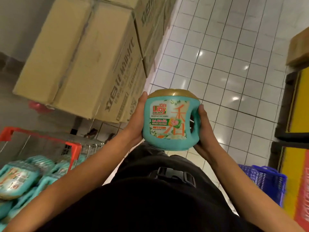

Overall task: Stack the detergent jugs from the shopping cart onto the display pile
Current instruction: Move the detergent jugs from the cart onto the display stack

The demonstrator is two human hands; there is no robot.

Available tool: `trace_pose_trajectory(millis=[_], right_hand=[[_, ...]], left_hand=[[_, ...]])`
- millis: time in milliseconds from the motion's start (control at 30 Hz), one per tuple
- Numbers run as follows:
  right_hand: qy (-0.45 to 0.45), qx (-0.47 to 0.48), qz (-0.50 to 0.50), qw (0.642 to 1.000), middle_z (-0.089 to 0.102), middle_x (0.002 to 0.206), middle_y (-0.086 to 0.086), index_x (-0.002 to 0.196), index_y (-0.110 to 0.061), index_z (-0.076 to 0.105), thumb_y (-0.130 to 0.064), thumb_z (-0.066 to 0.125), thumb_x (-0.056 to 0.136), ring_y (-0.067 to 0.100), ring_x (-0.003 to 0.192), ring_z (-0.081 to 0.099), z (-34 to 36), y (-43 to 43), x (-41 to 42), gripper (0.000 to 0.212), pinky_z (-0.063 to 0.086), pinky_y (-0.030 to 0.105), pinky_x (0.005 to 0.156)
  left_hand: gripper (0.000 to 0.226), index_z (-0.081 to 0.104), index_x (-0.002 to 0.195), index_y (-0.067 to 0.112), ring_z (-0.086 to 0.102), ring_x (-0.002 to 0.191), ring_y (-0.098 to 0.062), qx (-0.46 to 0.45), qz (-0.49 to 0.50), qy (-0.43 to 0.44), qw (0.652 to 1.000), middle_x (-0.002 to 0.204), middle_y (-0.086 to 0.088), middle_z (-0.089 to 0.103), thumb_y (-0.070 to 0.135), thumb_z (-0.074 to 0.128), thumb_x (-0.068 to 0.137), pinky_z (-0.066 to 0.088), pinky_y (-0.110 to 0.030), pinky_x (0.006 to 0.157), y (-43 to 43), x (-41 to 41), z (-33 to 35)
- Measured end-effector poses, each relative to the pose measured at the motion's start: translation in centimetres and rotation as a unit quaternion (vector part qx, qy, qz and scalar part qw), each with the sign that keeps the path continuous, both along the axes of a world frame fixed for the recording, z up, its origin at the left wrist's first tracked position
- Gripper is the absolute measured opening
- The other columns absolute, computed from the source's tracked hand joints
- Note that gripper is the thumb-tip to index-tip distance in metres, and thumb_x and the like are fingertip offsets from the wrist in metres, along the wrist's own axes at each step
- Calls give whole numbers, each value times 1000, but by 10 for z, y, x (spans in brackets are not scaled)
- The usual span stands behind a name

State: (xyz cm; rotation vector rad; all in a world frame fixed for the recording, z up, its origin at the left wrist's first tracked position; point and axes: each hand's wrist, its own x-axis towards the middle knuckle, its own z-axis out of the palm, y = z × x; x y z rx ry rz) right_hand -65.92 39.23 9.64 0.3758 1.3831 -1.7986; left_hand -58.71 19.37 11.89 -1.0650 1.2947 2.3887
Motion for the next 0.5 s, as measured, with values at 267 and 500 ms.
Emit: trace_pose_trajectory(millis=[267,500], right_hand=[[22,20,-3,1000,70,137,5,147,-22,57,-65,46,103,26,130,66,16,-60,-160,63,58,53,101],[26,10,29,999,66,140,18,144,-13,59,-64,42,105,34,129,65,31,-118,-275,66,53,61,107]], left_hand=[[78,81,115,24,77,107,-28,3,3,15,1000,118,-15,78,75,23,104,63,-38,80,-61,-158,5],[76,82,114,25,77,105,-27,-12,23,45,999,116,-14,79,74,24,104,63,-37,79,-115,-264,12]])
